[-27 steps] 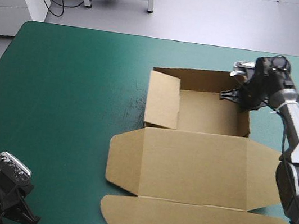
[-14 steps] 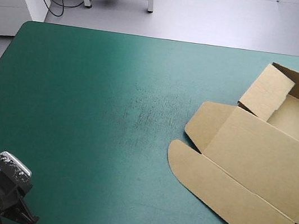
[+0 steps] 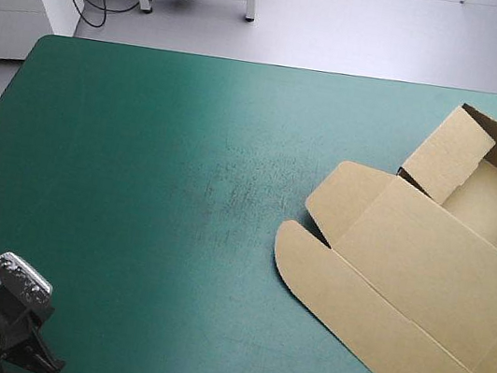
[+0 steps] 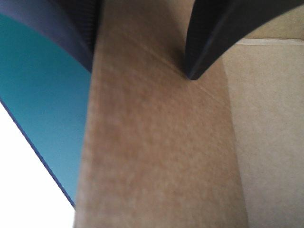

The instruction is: Fold the box

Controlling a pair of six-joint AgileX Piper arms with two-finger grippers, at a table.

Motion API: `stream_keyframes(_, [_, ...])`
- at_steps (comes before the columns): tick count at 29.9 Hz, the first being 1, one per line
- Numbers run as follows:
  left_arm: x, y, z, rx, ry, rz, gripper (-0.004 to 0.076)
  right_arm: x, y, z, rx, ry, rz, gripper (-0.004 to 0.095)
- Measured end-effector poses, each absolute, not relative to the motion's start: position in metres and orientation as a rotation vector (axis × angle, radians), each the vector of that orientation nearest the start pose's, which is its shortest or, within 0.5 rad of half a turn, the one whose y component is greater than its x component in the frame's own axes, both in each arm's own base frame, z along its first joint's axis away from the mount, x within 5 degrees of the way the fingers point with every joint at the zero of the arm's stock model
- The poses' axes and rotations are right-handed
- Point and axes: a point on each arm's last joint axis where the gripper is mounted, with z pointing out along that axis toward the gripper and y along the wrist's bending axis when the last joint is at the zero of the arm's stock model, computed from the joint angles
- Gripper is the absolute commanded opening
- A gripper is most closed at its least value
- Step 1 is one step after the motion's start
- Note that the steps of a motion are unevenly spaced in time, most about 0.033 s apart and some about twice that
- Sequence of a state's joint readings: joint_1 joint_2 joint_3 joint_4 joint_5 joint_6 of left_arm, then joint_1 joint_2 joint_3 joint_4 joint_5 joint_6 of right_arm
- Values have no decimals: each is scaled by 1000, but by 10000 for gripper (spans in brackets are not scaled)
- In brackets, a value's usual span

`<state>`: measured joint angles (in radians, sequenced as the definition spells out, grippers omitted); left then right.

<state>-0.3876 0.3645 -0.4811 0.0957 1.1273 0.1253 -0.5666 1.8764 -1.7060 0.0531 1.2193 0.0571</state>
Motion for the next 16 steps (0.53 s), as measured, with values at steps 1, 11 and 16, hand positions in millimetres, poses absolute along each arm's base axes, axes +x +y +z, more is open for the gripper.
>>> stream_keyframes(1, [45,-10,260,646,2402,14,-10,337,-209,296,891,2721,-27,466])
stream_keyframes(11, [45,-10,260,647,2402,16,-10,316,-195,345,815,2616,-64,451])
stream_keyframes(16, [45,-10,260,647,2402,16,-10,299,-175,381,717,2527,5,343])
